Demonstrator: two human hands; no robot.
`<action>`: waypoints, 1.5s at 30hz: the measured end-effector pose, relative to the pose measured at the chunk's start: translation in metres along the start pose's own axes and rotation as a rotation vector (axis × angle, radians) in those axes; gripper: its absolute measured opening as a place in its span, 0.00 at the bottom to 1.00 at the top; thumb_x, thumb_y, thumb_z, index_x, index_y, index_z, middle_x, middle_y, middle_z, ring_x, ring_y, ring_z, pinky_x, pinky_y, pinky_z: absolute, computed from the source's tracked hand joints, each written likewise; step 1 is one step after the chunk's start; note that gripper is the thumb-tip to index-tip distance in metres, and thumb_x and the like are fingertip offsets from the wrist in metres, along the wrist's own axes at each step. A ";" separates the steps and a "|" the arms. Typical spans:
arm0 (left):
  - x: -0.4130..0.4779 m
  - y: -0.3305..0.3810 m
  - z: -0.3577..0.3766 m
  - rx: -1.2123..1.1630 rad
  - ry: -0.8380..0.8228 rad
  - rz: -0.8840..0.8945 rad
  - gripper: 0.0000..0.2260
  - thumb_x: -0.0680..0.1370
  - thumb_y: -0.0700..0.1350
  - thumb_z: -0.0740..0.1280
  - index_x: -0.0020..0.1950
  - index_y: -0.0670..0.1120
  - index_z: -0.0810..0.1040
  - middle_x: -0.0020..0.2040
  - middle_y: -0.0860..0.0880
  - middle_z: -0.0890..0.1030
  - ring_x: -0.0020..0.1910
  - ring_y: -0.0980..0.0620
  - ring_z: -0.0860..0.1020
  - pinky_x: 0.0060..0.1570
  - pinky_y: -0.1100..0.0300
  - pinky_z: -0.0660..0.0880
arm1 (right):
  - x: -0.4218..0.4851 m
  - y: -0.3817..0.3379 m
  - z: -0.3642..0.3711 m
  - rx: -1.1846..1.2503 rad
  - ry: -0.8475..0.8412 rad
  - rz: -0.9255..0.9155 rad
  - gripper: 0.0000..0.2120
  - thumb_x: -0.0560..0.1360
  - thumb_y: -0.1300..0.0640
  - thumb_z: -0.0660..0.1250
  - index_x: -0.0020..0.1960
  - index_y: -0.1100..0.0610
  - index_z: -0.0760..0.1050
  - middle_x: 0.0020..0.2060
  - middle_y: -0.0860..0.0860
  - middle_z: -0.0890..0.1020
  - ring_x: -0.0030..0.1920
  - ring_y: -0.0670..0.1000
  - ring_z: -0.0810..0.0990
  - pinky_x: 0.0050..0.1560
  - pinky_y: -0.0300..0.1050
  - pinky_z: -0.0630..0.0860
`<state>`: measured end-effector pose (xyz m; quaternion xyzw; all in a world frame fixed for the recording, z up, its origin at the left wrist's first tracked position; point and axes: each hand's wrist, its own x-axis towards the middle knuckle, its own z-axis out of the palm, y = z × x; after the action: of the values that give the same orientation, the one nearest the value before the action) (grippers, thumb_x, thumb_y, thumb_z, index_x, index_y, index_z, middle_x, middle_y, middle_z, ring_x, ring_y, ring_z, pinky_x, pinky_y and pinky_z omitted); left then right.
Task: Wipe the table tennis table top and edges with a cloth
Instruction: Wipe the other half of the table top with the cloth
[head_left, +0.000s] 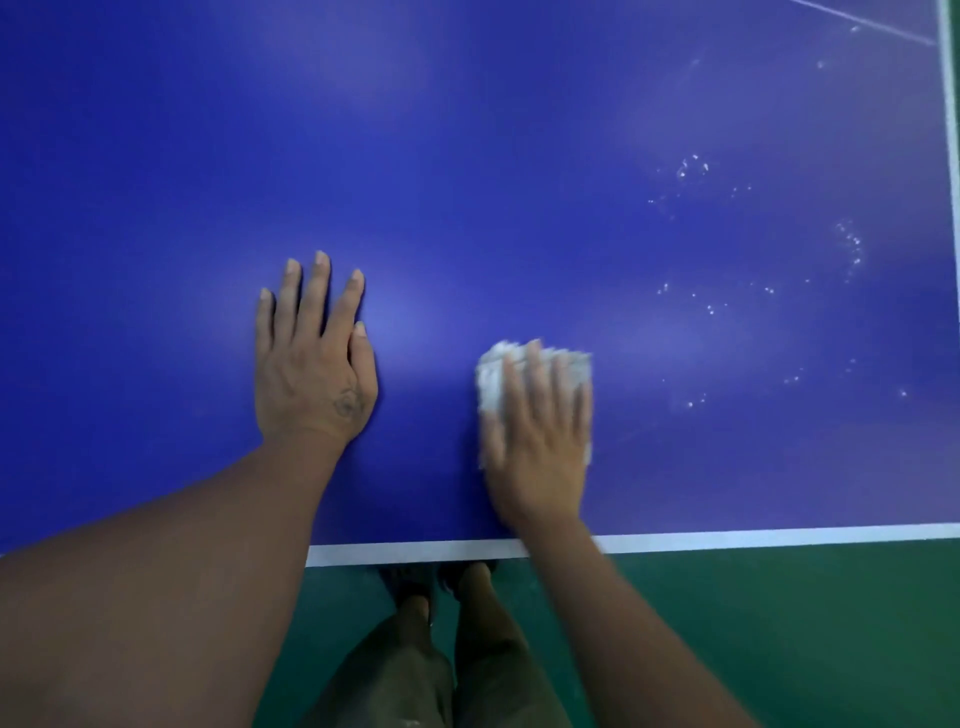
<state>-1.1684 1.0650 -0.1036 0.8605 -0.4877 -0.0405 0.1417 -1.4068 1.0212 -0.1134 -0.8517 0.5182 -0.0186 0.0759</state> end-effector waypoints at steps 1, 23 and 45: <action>0.000 0.000 0.001 -0.003 0.009 0.001 0.24 0.88 0.49 0.56 0.85 0.49 0.66 0.87 0.44 0.61 0.87 0.41 0.55 0.85 0.41 0.49 | -0.018 -0.019 0.006 0.043 -0.007 -0.064 0.29 0.88 0.44 0.54 0.87 0.51 0.59 0.86 0.53 0.57 0.87 0.59 0.52 0.84 0.66 0.52; -0.006 0.003 0.002 0.023 0.017 -0.014 0.26 0.87 0.53 0.53 0.84 0.49 0.66 0.87 0.46 0.61 0.87 0.44 0.54 0.86 0.46 0.47 | -0.072 0.077 -0.011 0.022 -0.040 -0.179 0.29 0.87 0.45 0.55 0.86 0.48 0.59 0.86 0.48 0.57 0.87 0.54 0.52 0.85 0.63 0.52; 0.035 0.164 0.072 0.199 -0.029 -0.321 0.35 0.85 0.66 0.46 0.89 0.52 0.49 0.89 0.45 0.46 0.87 0.37 0.43 0.82 0.30 0.41 | 0.037 0.234 -0.028 0.023 0.034 -0.469 0.27 0.87 0.46 0.58 0.85 0.49 0.63 0.85 0.48 0.62 0.86 0.54 0.57 0.83 0.64 0.58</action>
<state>-1.3011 0.9410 -0.1240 0.9364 -0.3476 -0.0265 0.0404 -1.5989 0.8799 -0.1220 -0.9474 0.3072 -0.0562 0.0705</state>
